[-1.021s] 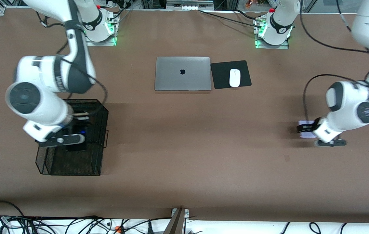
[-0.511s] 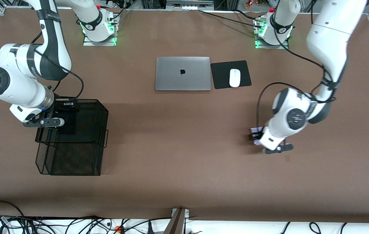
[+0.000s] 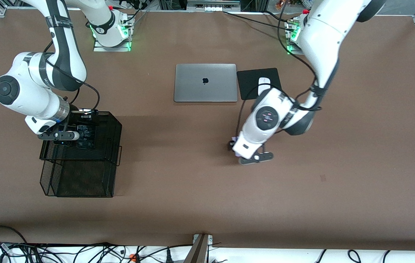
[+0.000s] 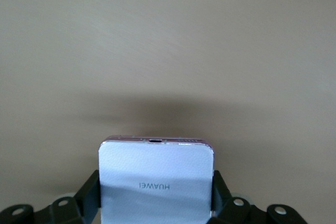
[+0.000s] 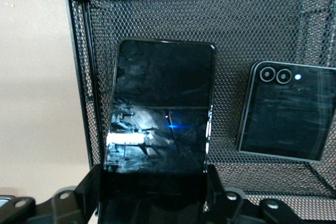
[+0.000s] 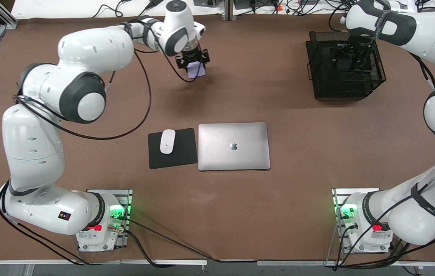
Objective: Place phones with both arms
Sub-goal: 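Lower the black phone into the basket while the left gripper carries the white phone, then take the white phone from the left gripper with the right gripper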
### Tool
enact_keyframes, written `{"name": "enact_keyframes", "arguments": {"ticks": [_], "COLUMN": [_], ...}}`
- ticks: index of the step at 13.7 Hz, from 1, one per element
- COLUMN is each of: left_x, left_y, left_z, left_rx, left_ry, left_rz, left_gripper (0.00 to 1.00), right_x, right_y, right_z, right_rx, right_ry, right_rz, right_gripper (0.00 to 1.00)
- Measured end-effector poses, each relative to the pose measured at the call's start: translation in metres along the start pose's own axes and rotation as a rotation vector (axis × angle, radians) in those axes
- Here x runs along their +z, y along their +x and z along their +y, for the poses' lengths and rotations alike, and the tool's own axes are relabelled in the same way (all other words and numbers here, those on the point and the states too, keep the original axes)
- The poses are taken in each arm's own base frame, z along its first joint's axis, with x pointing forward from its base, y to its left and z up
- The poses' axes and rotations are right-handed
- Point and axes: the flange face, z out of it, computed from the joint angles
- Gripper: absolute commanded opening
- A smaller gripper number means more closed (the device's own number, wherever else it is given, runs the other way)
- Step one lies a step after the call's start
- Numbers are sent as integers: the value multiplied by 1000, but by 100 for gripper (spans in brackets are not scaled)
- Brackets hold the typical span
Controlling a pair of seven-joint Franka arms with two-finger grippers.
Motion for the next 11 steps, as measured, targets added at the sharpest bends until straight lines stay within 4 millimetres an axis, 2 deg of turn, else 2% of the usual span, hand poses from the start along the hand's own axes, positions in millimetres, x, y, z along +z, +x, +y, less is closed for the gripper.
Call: {"name": "enact_keyframes", "arguments": {"ticks": [4, 7, 8, 9, 10, 11], "left_x": [16, 36, 44, 50, 55, 57], "left_y": [-23, -37, -41, -46, -52, -57], "left_z": [56, 83, 89, 96, 102, 107], "left_rx": [37, 19, 6, -3, -4, -5], "left_ry": [-28, -25, -19, -11, -4, -1], "left_rz": [11, 22, 29, 37, 45, 49], "left_gripper": [0, 0, 0, 0, 0, 0], "right_x": [8, 15, 17, 20, 22, 23], "right_y": [2, 8, 10, 11, 12, 13], "right_z": [0, 0, 0, 0, 0, 0], "right_rx": [13, 28, 34, 39, 45, 50], "right_ry": [-10, -11, -9, -7, -3, 4], "right_rz": [4, 37, 45, 48, 49, 51], "right_gripper": [0, 0, 28, 46, 61, 67]}}
